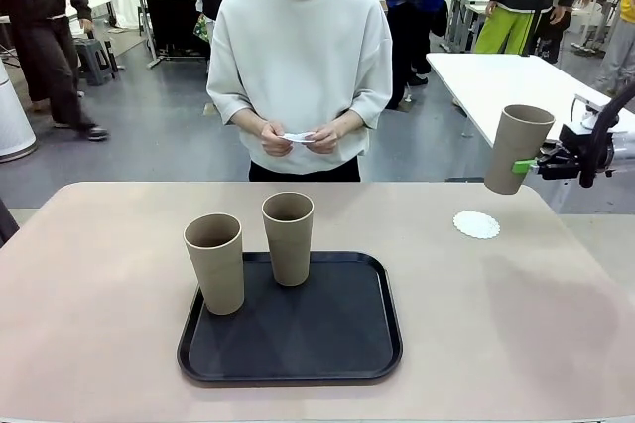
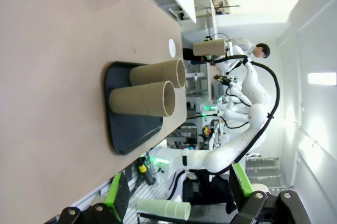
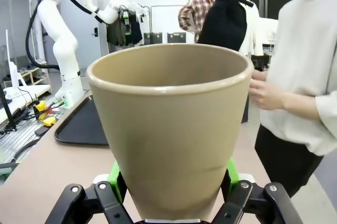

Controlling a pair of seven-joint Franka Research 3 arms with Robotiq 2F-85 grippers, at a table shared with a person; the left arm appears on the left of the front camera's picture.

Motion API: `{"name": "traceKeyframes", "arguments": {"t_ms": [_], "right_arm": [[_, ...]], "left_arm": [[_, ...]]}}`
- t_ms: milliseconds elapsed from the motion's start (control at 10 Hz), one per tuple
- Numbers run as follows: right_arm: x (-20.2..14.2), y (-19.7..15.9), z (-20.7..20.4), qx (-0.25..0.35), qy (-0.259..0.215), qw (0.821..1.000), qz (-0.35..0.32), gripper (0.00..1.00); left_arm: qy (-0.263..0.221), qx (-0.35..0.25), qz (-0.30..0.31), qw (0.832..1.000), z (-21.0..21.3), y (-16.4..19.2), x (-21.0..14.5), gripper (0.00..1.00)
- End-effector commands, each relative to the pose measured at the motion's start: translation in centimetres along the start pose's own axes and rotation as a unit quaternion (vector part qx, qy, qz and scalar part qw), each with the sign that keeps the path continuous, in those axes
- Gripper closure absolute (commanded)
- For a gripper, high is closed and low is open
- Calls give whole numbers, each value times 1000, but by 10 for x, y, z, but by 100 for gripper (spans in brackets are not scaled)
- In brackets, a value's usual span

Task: Place coasters on the table and set cups on them.
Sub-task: Pick up one Reusable plastic cup and place it on a coaster set by the human.

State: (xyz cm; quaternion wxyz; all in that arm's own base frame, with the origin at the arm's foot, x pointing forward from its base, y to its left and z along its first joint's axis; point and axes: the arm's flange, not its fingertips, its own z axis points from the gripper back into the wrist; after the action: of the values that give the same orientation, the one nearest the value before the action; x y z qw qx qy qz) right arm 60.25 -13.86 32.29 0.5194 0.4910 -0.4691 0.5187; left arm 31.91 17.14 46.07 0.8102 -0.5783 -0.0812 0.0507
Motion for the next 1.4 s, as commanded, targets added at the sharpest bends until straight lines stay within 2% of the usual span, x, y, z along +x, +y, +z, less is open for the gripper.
{"name": "traceKeyframes", "arguments": {"t_ms": [0, 400, 1300], "right_arm": [[-11, -14, -5, -8, 8, 1000, -27, 17], [-40, -27, -14, -2, 10, 999, -51, 17], [-50, -20, -14, -4, 6, 999, -51, 17]], "left_arm": [[-2, -7, -4, 1000, 1, -2, -1, 0], [-2, -7, -4, 1000, 1, -2, -1, 0], [-2, -7, -4, 1000, 1, -2, -1, 0]]}}
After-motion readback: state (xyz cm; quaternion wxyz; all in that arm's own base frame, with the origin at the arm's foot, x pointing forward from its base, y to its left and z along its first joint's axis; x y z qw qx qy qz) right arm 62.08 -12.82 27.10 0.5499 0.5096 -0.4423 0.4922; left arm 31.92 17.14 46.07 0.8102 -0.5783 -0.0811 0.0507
